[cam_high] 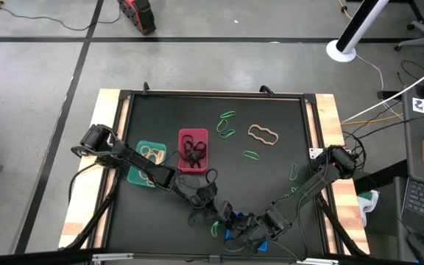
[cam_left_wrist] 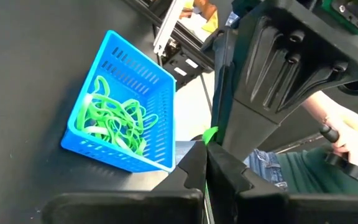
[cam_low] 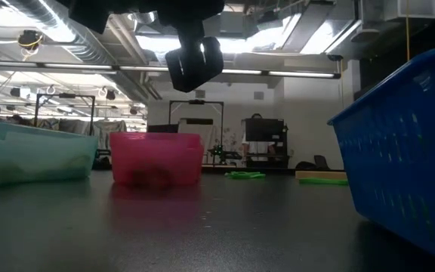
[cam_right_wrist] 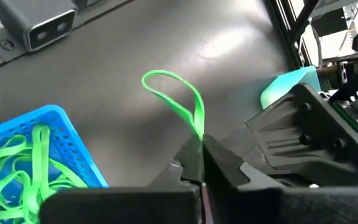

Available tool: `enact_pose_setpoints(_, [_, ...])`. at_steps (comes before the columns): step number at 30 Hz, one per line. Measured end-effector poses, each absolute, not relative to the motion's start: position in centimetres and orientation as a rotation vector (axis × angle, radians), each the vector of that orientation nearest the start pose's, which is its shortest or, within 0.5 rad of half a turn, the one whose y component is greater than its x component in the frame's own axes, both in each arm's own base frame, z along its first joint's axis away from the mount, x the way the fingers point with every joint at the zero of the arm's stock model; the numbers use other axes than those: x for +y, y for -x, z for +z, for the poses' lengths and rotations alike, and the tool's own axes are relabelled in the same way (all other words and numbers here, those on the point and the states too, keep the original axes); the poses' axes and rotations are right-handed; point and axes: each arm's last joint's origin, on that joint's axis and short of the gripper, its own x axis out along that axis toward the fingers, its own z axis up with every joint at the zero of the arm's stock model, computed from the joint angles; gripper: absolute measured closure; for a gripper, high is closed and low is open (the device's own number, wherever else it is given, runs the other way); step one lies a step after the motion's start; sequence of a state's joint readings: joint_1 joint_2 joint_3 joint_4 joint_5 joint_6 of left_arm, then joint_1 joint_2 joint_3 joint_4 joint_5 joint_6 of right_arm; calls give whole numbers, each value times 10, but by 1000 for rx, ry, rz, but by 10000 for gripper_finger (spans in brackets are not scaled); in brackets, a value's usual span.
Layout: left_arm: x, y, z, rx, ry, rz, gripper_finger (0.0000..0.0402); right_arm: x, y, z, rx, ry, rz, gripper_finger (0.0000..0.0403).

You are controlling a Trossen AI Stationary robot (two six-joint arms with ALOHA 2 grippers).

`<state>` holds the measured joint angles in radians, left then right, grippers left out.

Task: Sort rubber bands into baskets
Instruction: Put the green rubber band into the blue bin

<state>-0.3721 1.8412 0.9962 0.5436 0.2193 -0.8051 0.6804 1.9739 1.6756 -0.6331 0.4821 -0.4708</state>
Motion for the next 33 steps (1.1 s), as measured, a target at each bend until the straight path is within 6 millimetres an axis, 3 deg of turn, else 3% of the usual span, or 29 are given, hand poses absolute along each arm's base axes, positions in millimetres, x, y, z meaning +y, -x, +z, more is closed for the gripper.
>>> enact_pose_setpoints(5, [-147,-361,185,518,722,-428,379,261,-343,256,751,886,344,398])
enact_pose_setpoints(17, [-146,-359,181,543,618,-430,263,258,-334,252,903,713,394,401])
enact_pose_setpoints(28, [-144,-359,178,559,581,-409,254,264,-307,251,1179,482,573,402])
enact_pose_setpoints(33, [-144,-359,178,550,551,-417,254,263,-305,250,1223,448,582,394])
